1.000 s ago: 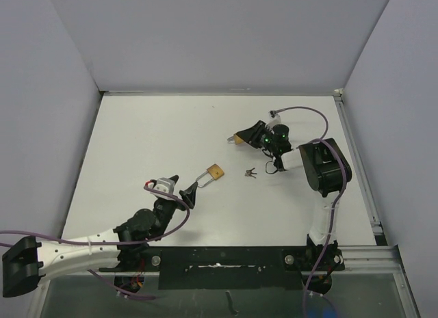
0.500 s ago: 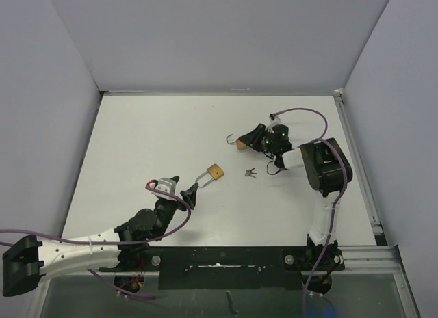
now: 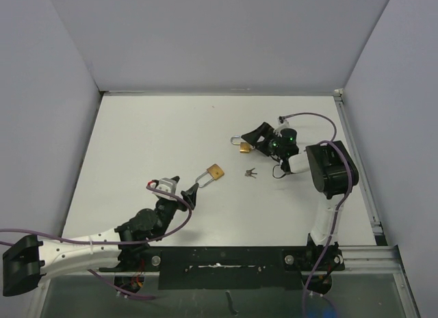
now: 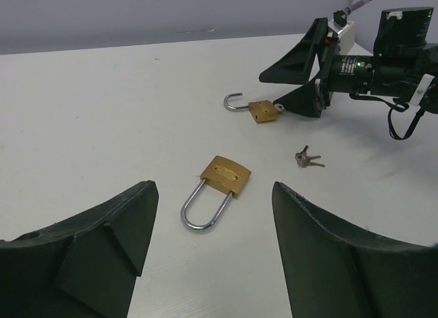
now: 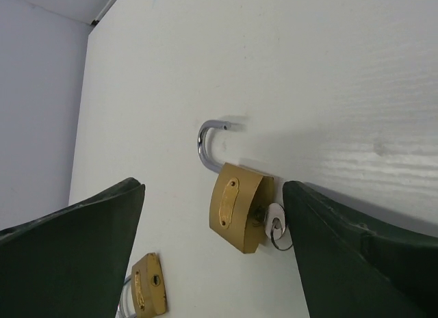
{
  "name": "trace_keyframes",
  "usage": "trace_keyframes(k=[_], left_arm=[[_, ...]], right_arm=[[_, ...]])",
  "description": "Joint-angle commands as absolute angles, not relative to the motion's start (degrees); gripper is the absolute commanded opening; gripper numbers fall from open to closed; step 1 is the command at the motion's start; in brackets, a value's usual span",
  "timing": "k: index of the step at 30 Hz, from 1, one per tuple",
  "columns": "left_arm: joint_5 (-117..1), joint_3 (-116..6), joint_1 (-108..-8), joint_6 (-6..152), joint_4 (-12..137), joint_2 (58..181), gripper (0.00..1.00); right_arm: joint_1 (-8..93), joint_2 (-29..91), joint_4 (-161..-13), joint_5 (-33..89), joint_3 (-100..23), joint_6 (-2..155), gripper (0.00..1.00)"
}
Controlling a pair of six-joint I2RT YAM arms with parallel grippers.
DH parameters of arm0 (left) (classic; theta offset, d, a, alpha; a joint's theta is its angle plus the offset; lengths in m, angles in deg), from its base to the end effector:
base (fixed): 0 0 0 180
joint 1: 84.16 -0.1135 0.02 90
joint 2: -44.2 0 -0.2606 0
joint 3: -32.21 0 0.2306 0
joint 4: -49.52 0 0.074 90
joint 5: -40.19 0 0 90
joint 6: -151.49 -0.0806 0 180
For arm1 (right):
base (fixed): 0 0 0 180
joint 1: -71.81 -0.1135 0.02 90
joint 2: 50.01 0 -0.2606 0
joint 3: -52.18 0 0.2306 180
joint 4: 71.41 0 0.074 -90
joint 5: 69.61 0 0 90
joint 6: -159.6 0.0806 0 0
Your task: Unlock with the key
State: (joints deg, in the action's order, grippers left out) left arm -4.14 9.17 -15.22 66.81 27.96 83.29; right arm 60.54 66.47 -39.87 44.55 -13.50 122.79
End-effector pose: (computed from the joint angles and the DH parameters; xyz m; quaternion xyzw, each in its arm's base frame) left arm 0.1146 -0.1371 0.2266 0.0825 0.6780 -0.2038 0.7014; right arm 0.4067 0.1147 0.1194 0.1721 0.7879 0.4462 0.3878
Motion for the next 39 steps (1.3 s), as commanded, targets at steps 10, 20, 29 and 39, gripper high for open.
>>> trace_keyframes(k=[10, 20, 29, 39], left_arm=[[-4.24, 6.46, -14.99, 67.66, 23.59, 87.25, 0.66], [-5.72, 6.59, -15.1, 68.14, 21.74, 88.66, 0.63], [-5.95, 7.59, -15.15, 69.53, 20.74, 90.01, 0.63], [-5.63, 8.42, -15.16, 69.95, 20.48, 89.65, 0.63]], right_arm=[[57.15, 40.44, -63.11, 23.94, -5.1, 108.47, 0.99], [41.5, 39.7, -94.88, 7.76, -15.52, 107.44, 0.88], [40.01, 39.2, -97.97, 8.96, -13.82, 112.24, 0.56], [38.19, 43.32, -98.14, 10.28, -16.07, 113.02, 0.48]])
